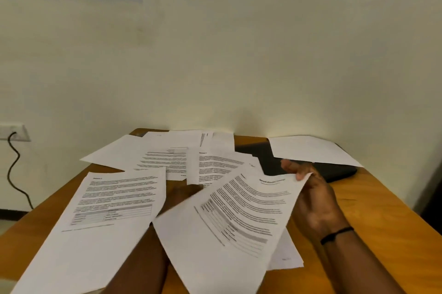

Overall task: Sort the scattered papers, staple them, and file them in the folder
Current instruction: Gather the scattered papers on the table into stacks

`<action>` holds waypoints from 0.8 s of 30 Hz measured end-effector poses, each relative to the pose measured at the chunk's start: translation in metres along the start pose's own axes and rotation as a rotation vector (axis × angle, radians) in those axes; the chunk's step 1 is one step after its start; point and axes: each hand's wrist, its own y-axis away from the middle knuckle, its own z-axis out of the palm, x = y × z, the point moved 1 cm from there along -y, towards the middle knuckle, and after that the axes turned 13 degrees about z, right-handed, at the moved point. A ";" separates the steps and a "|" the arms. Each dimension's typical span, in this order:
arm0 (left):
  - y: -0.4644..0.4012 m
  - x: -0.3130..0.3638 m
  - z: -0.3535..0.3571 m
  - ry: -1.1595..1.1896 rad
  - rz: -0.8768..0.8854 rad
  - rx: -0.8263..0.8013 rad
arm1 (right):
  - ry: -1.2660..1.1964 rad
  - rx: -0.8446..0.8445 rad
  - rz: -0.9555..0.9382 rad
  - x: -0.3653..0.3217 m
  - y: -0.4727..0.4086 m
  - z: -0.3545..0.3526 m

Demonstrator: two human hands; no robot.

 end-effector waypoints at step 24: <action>0.008 0.011 0.011 -0.219 -0.145 0.172 | 0.448 0.115 0.068 0.007 -0.016 0.017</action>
